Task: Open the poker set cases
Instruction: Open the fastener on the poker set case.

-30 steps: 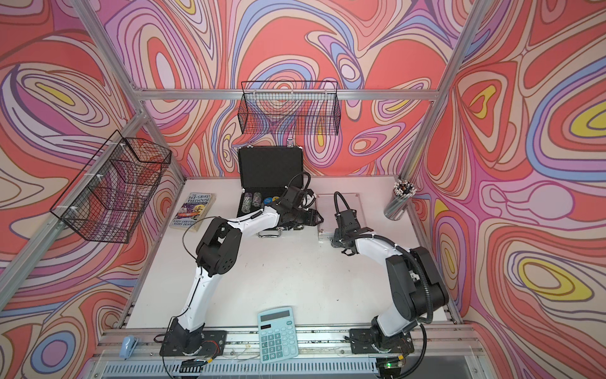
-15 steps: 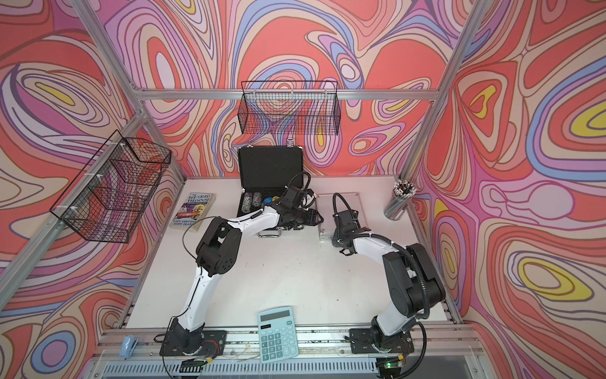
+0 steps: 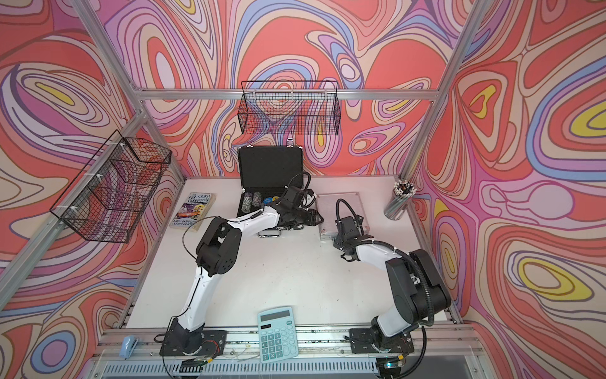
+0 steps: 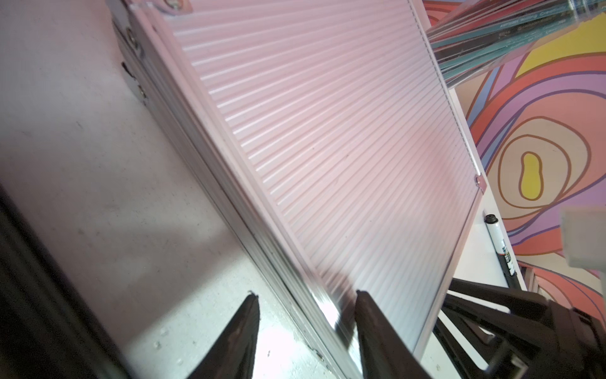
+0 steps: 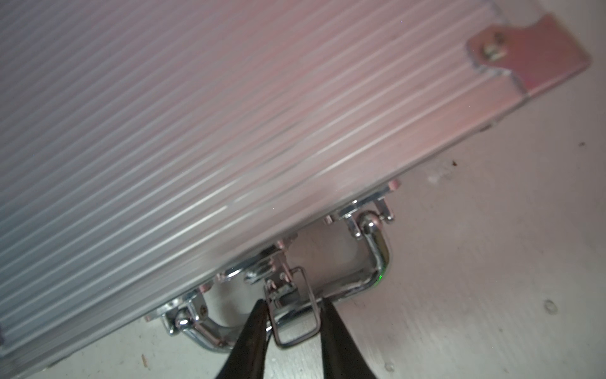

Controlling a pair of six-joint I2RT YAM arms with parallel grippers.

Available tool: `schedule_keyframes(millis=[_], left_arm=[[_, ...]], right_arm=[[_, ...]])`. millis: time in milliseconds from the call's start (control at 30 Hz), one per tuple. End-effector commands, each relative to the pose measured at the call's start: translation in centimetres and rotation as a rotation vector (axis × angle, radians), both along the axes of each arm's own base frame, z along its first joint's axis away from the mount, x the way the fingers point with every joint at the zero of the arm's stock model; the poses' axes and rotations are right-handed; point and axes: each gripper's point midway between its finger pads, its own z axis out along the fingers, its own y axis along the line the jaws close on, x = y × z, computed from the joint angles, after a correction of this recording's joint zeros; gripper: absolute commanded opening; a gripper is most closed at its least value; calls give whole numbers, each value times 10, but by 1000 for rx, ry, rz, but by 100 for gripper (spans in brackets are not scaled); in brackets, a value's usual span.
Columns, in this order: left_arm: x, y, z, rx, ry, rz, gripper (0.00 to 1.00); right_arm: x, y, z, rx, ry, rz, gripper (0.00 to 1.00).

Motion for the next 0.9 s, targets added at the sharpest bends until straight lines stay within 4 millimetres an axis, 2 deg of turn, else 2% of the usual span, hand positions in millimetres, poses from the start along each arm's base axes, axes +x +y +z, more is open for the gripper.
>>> schedule_keyframes(millis=[0,133,300,433,533,600,700,767,867], left_arm=[[-4,0,13,0,-15,-15,49],[-4,1,17,-2,-21,-15,49],[-2,6,45,-33,-71,8,54],[-4,9,66,-61,-97,12,57],[-9,13,78,-100,-108,36,58],[-14,15,84,-121,-108,60,61],[-25,15,80,-91,-111,75,65],[-34,13,67,-38,-108,70,65],[-43,9,50,-17,-65,65,66]], right_arm=[[-1,-2,8,25,-32,-35,28],[-1,-1,25,50,-69,-33,31],[-1,-11,61,35,-141,-32,39],[3,-43,78,45,-161,-63,47],[10,-72,82,126,-180,-77,55],[18,-82,82,174,-168,-45,59],[29,-88,83,153,-145,-11,64],[35,-92,85,145,-167,-9,70],[41,-99,77,149,-161,-11,72]])
